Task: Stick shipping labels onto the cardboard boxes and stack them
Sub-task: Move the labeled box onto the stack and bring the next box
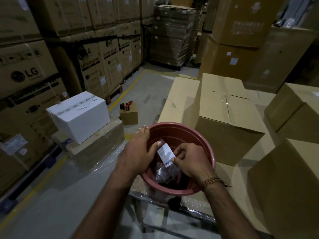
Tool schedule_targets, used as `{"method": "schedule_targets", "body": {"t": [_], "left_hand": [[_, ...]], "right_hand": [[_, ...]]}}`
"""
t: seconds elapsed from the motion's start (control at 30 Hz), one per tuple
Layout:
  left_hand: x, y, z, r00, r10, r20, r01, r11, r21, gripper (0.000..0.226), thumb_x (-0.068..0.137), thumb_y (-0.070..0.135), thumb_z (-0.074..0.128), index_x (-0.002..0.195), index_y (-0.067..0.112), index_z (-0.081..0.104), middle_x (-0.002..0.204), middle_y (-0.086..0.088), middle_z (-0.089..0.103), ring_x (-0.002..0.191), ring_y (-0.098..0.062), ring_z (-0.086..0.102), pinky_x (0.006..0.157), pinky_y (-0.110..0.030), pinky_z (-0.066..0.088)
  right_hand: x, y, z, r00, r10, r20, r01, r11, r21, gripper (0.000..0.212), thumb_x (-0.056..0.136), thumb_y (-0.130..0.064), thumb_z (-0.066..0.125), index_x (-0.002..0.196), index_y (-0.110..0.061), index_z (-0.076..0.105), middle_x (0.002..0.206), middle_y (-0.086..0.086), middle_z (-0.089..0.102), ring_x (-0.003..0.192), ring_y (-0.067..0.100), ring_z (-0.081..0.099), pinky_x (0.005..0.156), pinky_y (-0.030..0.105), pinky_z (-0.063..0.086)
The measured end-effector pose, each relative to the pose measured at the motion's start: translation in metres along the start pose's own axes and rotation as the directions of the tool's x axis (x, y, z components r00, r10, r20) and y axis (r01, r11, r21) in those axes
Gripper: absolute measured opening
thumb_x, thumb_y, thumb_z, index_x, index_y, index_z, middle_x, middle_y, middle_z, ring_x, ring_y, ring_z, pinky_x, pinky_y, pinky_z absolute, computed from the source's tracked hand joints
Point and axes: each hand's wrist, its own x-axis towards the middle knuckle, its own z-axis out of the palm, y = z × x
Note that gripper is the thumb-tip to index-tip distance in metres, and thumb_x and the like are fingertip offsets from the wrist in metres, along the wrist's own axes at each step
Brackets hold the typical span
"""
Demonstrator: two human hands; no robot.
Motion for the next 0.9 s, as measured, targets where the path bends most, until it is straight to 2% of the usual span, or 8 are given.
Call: {"method": "schedule_targets", "body": {"t": [0.13, 0.2, 0.33, 0.5, 0.63, 0.83, 0.9], "left_hand": [[0.0, -0.001, 0.001, 1.0, -0.005, -0.008, 0.005, 1.0, -0.028, 0.067, 0.108, 0.048, 0.049, 0.164, 0.017, 0.031, 0.17, -0.006, 0.033, 0.157, -0.021, 0.029, 0.127, -0.041, 0.028], [0.0, 0.0, 0.002, 1.0, -0.003, -0.013, 0.003, 1.0, -0.024, 0.068, 0.107, 0.049, 0.049, 0.164, 0.017, 0.031, 0.17, -0.005, 0.033, 0.157, -0.021, 0.029, 0.128, -0.043, 0.028], [0.001, -0.004, 0.004, 1.0, -0.003, -0.012, 0.003, 1.0, -0.016, 0.07, 0.106, 0.051, 0.051, 0.164, 0.016, 0.034, 0.168, -0.005, 0.036, 0.155, -0.021, 0.032, 0.126, -0.045, 0.032], [0.001, 0.005, -0.002, 1.0, 0.011, -0.02, -0.01, 1.0, 0.028, 0.07, 0.106, 0.052, 0.051, 0.164, 0.017, 0.034, 0.168, -0.005, 0.036, 0.154, -0.023, 0.035, 0.126, -0.044, 0.032], [-0.002, 0.021, -0.009, 0.99, 0.072, -0.123, -0.064, 0.996, 0.067, 0.063, 0.106, 0.049, 0.054, 0.16, 0.017, 0.043, 0.166, -0.004, 0.041, 0.15, -0.022, 0.039, 0.12, -0.041, 0.033], [-0.007, 0.074, -0.008, 0.962, 0.191, -0.197, -0.192, 0.981, 0.013, 0.054, 0.104, 0.045, 0.059, 0.151, 0.018, 0.056, 0.154, -0.001, 0.056, 0.138, -0.02, 0.053, 0.112, -0.047, 0.047], [-0.01, 0.096, -0.004, 0.95, 0.238, -0.201, -0.243, 0.97, -0.004, 0.052, 0.103, 0.042, 0.062, 0.148, 0.016, 0.059, 0.151, -0.001, 0.059, 0.136, -0.021, 0.056, 0.111, -0.048, 0.049]], "right_hand": [[0.008, -0.001, 0.003, 0.999, 0.008, -0.037, -0.016, 0.974, -0.226, 0.038, 0.085, -0.048, 0.083, 0.111, -0.021, 0.076, 0.107, 0.002, 0.078, 0.103, 0.027, 0.073, 0.093, 0.039, 0.06], [0.008, 0.001, 0.0, 0.997, -0.001, -0.082, -0.021, 0.962, -0.273, 0.039, 0.089, -0.049, 0.078, 0.116, -0.02, 0.075, 0.112, 0.005, 0.077, 0.108, 0.03, 0.071, 0.093, 0.039, 0.059], [0.005, 0.006, -0.008, 0.991, -0.025, -0.133, -0.004, 0.978, -0.209, 0.03, 0.091, -0.047, 0.077, 0.109, -0.022, 0.076, 0.101, 0.0, 0.077, 0.101, 0.024, 0.071, 0.089, 0.036, 0.058], [-0.003, 0.01, -0.015, 0.993, -0.003, -0.117, -0.009, 0.994, -0.105, 0.025, 0.091, -0.047, 0.076, 0.106, -0.027, 0.075, 0.097, -0.008, 0.075, 0.095, 0.017, 0.071, 0.087, 0.041, 0.061], [-0.015, 0.017, -0.03, 0.99, -0.023, -0.139, 0.018, 0.999, -0.035, 0.019, 0.094, -0.043, 0.075, 0.106, -0.028, 0.076, 0.093, -0.014, 0.072, 0.089, 0.01, 0.069, 0.083, 0.04, 0.063], [-0.042, 0.037, -0.069, 0.972, -0.052, -0.227, 0.063, 0.997, 0.042, 0.012, 0.096, -0.037, 0.074, 0.104, -0.029, 0.077, 0.087, -0.018, 0.071, 0.081, 0.0, 0.067, 0.075, 0.037, 0.063], [-0.051, 0.048, -0.085, 0.965, -0.057, -0.258, 0.071, 0.996, 0.048, 0.01, 0.098, -0.036, 0.073, 0.103, -0.03, 0.077, 0.086, -0.02, 0.069, 0.08, -0.002, 0.064, 0.071, 0.029, 0.06]]}}
